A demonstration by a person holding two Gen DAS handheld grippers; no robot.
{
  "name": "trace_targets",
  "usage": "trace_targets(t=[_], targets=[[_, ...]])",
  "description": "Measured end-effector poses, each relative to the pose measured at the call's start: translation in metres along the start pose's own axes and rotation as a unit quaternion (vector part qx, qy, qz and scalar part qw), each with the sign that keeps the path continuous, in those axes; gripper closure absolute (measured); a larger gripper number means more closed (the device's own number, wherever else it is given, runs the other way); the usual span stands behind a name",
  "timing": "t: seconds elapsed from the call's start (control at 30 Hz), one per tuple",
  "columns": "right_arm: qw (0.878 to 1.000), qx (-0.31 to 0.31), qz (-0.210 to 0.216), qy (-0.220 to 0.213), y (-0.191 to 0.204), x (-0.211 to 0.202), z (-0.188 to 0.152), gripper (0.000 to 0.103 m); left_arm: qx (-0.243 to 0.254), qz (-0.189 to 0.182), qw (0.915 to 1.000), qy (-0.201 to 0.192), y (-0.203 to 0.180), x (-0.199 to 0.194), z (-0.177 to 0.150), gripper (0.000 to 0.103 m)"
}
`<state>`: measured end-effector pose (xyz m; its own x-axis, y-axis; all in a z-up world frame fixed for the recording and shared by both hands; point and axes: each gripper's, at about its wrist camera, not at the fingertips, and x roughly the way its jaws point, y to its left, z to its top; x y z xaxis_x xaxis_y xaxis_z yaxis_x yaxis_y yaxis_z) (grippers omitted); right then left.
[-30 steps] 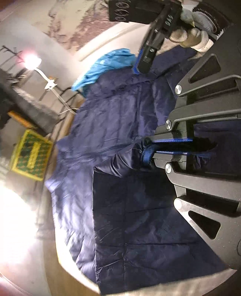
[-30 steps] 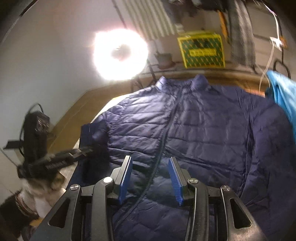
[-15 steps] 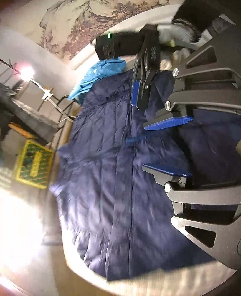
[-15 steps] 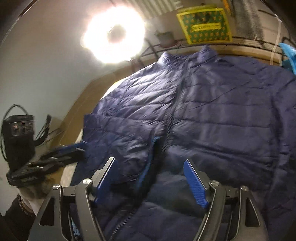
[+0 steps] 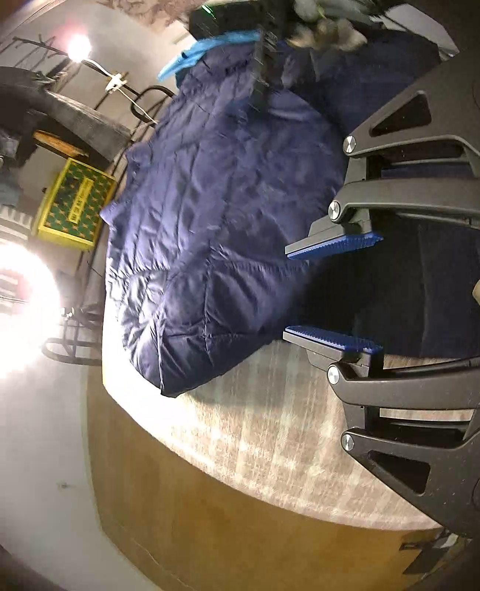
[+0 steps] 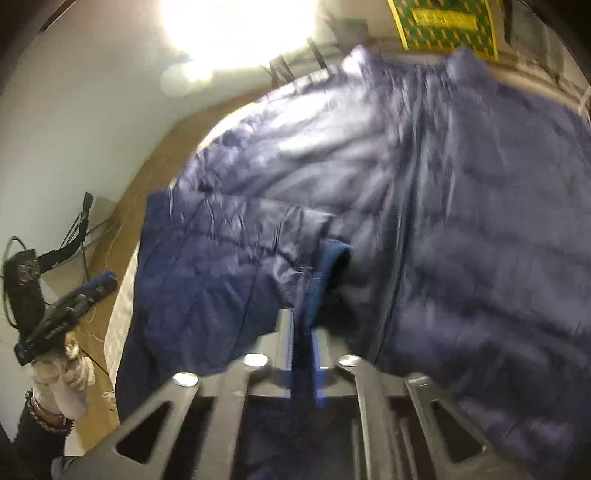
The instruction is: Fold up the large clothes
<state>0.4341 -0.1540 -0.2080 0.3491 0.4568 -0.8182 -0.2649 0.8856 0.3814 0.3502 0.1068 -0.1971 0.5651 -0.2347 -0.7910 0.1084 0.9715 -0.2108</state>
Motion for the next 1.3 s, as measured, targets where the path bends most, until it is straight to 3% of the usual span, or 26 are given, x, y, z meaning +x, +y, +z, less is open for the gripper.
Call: trace_targets(t=[0.17, 0.43, 0.63, 0.87, 1.1, 1.2, 1.23, 1.27, 1.3], targets=[[0.996, -0.015, -0.032, -0.084, -0.014, -0.04, 0.031, 0.101, 0.003, 0.001, 0.9999, -0.011, 0.002, 0.01, 0.015, 0.065], [0.983, 0.043, -0.104, -0.147, -0.089, -0.077, 0.052, 0.101, 0.039, 0.007, 0.9991, -0.017, -0.023, 0.04, 0.042, 0.065], [0.978, 0.057, -0.143, -0.14, -0.119, -0.064, 0.053, 0.101, 0.036, 0.002, 0.9992, -0.019, -0.036, 0.068, 0.068, 0.065], [0.974, 0.08, -0.168, -0.131, -0.15, -0.054, 0.059, 0.101, 0.06, 0.019, 0.998, 0.002, -0.048, 0.095, 0.068, 0.065], [0.974, 0.078, -0.185, -0.105, -0.162, -0.034, 0.052, 0.101, 0.073, 0.017, 0.9971, -0.017, -0.06, 0.074, 0.062, 0.065], [0.975, 0.076, -0.181, -0.106, -0.162, -0.034, 0.052, 0.094, 0.078, 0.011, 0.9964, -0.03, -0.071, 0.053, 0.059, 0.065], [0.974, 0.076, -0.182, -0.109, -0.162, -0.037, 0.051, 0.087, 0.08, 0.007, 0.9962, -0.034, -0.076, 0.043, 0.058, 0.065], [0.974, 0.08, -0.176, -0.116, -0.16, -0.043, 0.05, 0.072, 0.082, 0.005, 0.9959, -0.038, -0.08, 0.035, 0.057, 0.065], [0.974, 0.083, -0.167, -0.126, -0.158, -0.051, 0.047, 0.067, 0.083, 0.001, 0.9956, -0.042, -0.084, 0.026, 0.056, 0.065]])
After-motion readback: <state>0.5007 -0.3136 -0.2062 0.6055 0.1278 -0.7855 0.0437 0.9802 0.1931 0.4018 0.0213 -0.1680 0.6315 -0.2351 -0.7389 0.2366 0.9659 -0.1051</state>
